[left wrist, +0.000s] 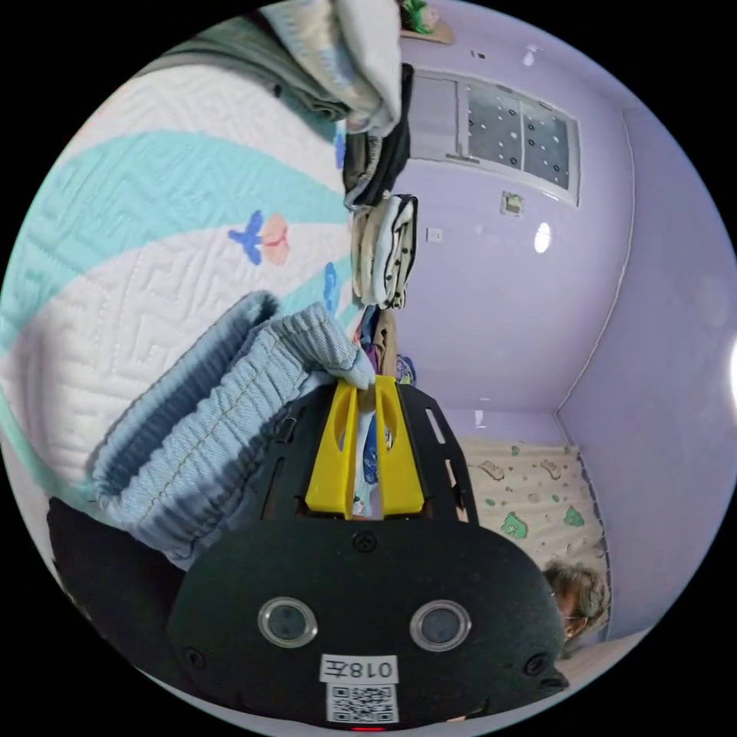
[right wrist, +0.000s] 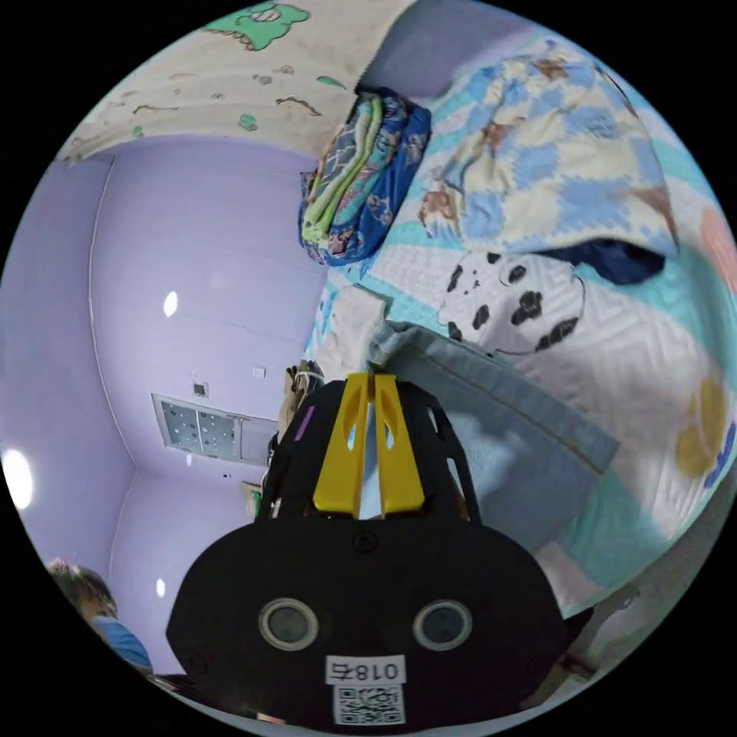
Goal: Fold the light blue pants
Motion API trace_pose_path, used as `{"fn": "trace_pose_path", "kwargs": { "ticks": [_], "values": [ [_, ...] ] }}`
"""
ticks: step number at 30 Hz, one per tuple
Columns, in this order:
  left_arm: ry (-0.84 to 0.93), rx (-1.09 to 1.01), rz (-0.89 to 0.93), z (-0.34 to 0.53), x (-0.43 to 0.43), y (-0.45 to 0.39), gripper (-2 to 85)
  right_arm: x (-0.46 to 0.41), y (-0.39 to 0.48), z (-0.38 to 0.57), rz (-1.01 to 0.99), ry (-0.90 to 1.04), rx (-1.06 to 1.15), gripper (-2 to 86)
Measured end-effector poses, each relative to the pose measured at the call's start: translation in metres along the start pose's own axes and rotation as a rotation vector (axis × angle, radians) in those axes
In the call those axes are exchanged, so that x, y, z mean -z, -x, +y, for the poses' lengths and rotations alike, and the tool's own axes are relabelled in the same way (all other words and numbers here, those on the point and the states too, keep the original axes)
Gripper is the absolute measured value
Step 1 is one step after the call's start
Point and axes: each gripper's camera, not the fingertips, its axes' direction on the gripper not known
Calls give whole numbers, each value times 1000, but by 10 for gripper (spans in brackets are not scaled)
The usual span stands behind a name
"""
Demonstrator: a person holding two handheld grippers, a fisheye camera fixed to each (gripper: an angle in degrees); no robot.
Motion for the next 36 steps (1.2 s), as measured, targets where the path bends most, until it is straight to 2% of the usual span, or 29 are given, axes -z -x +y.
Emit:
{"fn": "trace_pose_path", "kwargs": {
  "ticks": [4, 9, 13, 16, 19, 22, 25, 27, 29, 32, 36],
  "values": [
    [1, -46, 3, -15, -10, -13, 21, -19, 29, -28, 32, -2, 51, -1],
    [-32, 35, 32, -37, -33, 8, 31, -74, 30, -60, 125, 54, -38, 8],
    [-33, 40, 53, -46, -44, 8, 102, -87, 24, -65, 115, 96, -47, 44],
    [30, 36, 90, -49, -42, -3, 152, -76, 30, -68, 95, 189, 14, 80],
    [111, -25, 135, -38, -24, -27, 160, -36, 48, -55, 102, 195, 132, 84],
    [190, -172, 217, -9, 8, -55, 147, 5, 61, -19, -4, 241, 228, 82],
    [201, -329, 281, 29, 52, -74, 136, 17, 72, 42, -144, 376, 266, 81],
    [157, -383, 228, 48, 79, -75, 136, 1, 83, 101, -232, 523, 272, 84],
    [44, -370, 8, 70, 108, -63, 146, -22, 92, 148, -278, 648, 277, 88],
    [9, -292, -193, 88, 111, -40, 170, -72, 114, 226, -229, 877, 367, 101],
    [-13, -241, -245, 98, 102, -32, 180, -124, 142, 305, -93, 1075, 544, 119]
  ]
}}
